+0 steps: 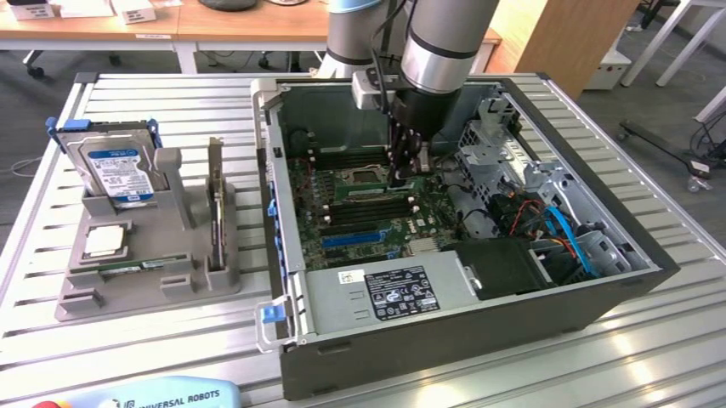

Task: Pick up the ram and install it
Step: 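Insert the ram into the slot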

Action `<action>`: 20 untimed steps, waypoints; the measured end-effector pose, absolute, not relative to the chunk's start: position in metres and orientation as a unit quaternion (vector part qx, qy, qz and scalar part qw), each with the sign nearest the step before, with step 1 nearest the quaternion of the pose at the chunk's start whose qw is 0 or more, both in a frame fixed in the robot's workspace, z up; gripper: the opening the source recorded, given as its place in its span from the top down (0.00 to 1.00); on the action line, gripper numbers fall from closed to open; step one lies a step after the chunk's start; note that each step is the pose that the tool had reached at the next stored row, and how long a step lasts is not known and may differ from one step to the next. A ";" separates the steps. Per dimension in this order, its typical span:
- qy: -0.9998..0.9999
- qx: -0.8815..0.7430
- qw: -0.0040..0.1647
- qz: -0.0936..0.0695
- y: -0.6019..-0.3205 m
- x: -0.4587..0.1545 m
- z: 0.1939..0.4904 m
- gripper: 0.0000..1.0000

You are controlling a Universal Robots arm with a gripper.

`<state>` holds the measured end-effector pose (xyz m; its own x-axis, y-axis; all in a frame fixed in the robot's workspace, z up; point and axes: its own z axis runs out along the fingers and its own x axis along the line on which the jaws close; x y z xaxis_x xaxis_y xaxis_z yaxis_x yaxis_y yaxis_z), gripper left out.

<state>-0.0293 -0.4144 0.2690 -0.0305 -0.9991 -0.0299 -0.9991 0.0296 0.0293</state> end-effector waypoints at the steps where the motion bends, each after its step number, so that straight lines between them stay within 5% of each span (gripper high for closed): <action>1: 0.718 -0.696 0.001 0.021 -0.414 -0.029 0.268 0.89; 20: 0.718 -0.696 0.001 0.021 -0.419 -0.029 0.264 0.89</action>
